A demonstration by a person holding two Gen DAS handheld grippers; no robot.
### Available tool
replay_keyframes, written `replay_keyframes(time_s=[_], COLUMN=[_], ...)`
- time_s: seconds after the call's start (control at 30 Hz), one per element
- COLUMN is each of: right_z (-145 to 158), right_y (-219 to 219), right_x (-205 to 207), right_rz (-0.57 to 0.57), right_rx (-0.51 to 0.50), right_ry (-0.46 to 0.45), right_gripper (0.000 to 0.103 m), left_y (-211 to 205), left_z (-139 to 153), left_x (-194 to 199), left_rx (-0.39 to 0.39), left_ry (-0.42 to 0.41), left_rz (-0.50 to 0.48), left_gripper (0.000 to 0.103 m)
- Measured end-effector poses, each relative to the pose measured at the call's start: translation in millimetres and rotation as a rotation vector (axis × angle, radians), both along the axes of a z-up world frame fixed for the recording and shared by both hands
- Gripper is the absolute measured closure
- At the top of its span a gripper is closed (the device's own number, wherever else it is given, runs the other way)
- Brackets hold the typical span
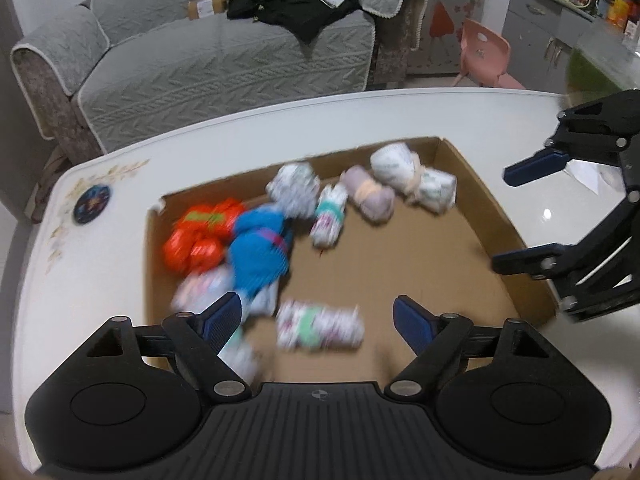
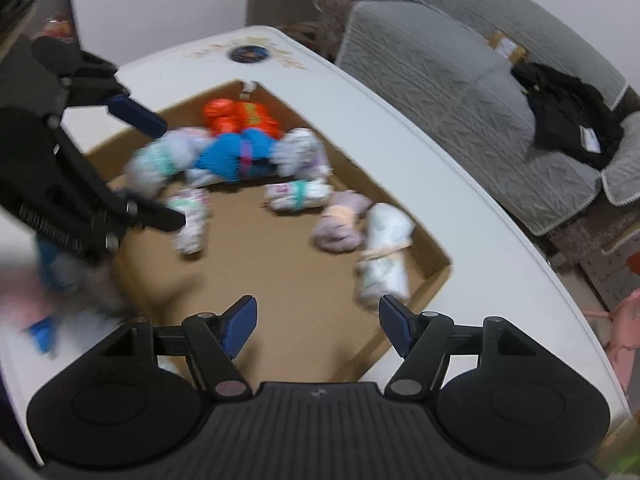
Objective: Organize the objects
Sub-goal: 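Withdraw both tools from the box toward the pile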
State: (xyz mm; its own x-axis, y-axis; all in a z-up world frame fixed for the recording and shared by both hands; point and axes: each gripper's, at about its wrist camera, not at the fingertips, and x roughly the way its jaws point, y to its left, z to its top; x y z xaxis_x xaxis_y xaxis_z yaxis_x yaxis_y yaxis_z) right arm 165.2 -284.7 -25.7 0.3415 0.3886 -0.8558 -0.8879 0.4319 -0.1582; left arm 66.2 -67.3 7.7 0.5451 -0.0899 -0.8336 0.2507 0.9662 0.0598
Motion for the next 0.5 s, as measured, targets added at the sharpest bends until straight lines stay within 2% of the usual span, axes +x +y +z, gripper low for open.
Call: replay_keyframes(time_s=[0.3,0.5], right_z=[-5.9,-32.4], right_y=[-18.9,-13.2], right_x=[-80.1,-98.6], right_rz=[0.141,0.214], right_rx=[0.081,0.050], right_ry=[0.033,0.066], right_gripper=[0.040,0.045], left_y=[57.8,59.5], left_z=[0.6,-26.7], left_x=[-109.2,-154.6], left_rx=[-0.111,-0.165], left_ry=[-0.054,0.001], left_rz=[0.086,0.127], left_gripper=[0.015,0.013])
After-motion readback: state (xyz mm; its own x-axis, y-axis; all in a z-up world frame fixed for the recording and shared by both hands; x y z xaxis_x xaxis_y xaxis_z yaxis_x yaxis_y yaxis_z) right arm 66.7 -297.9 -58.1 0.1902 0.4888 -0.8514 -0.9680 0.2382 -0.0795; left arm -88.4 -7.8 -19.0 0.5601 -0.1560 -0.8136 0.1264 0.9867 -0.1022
